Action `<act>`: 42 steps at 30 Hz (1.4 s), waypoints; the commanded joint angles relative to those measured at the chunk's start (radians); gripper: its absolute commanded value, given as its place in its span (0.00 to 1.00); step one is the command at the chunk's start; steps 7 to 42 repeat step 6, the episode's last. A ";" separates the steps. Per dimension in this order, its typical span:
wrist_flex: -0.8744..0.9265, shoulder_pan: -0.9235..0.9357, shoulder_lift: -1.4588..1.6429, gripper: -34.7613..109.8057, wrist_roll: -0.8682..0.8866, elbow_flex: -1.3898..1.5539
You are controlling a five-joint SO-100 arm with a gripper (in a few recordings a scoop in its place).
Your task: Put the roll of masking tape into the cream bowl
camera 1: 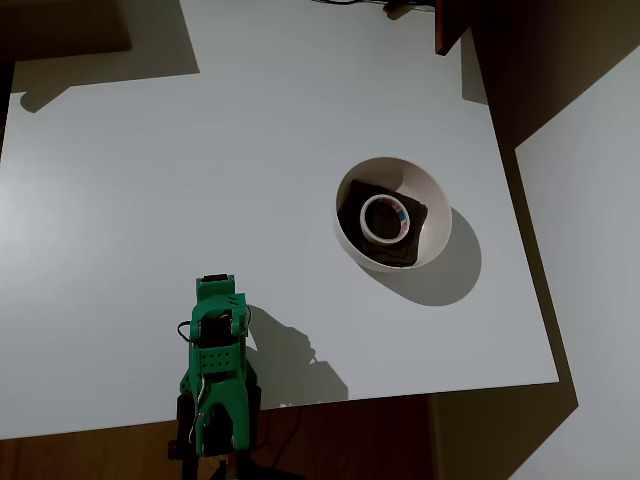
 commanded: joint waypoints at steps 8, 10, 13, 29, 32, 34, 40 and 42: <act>0.002 0.014 0.008 0.18 0.005 -0.014; 0.002 0.014 0.008 0.18 0.005 -0.014; 0.002 0.014 0.008 0.18 0.005 -0.014; 0.002 0.014 0.008 0.18 0.005 -0.014; 0.002 0.014 0.008 0.18 0.005 -0.014; 0.002 0.014 0.008 0.18 0.005 -0.014; 0.002 0.014 0.008 0.18 0.005 -0.014; 0.002 0.014 0.008 0.18 0.005 -0.014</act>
